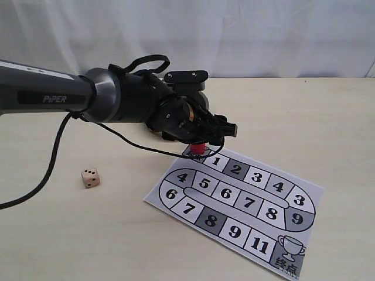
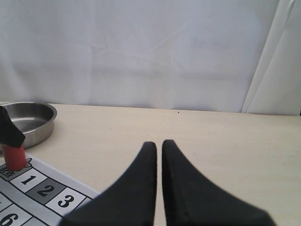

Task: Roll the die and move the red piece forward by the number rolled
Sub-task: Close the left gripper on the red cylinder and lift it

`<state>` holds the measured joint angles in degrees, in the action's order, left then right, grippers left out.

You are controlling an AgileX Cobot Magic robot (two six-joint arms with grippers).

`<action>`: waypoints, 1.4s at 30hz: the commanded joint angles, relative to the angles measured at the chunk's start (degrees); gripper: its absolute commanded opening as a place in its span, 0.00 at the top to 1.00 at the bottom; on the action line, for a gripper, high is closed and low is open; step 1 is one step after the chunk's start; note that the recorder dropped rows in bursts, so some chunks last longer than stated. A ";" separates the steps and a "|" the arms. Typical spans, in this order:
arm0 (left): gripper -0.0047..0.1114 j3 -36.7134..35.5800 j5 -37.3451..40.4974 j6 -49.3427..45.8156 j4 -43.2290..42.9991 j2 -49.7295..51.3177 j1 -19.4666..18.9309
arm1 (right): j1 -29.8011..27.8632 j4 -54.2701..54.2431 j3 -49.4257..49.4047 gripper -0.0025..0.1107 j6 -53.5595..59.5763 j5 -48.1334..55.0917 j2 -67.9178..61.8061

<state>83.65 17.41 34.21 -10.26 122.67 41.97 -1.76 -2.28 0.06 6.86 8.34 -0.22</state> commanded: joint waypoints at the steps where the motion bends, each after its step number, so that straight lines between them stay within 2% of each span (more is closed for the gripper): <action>1: 0.35 0.49 -2.50 0.77 -1.02 1.18 -0.58 | -0.12 0.14 -0.06 0.94 -0.03 -0.33 0.22; 19: 0.35 0.49 -9.13 3.47 -2.69 3.73 -2.09 | -0.12 0.14 -0.06 0.94 -0.03 -0.33 0.22; 38: 0.35 0.49 -12.26 3.37 -2.69 6.01 -2.09 | -0.12 0.14 -0.06 0.94 -0.03 -0.33 0.22; 42: 0.35 0.49 -11.88 3.37 -2.69 6.01 -3.34 | -0.12 0.14 -0.06 0.94 -0.03 -0.33 0.22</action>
<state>83.65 6.04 37.37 -12.86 128.83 39.39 -1.76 -2.28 0.06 6.86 8.34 -0.22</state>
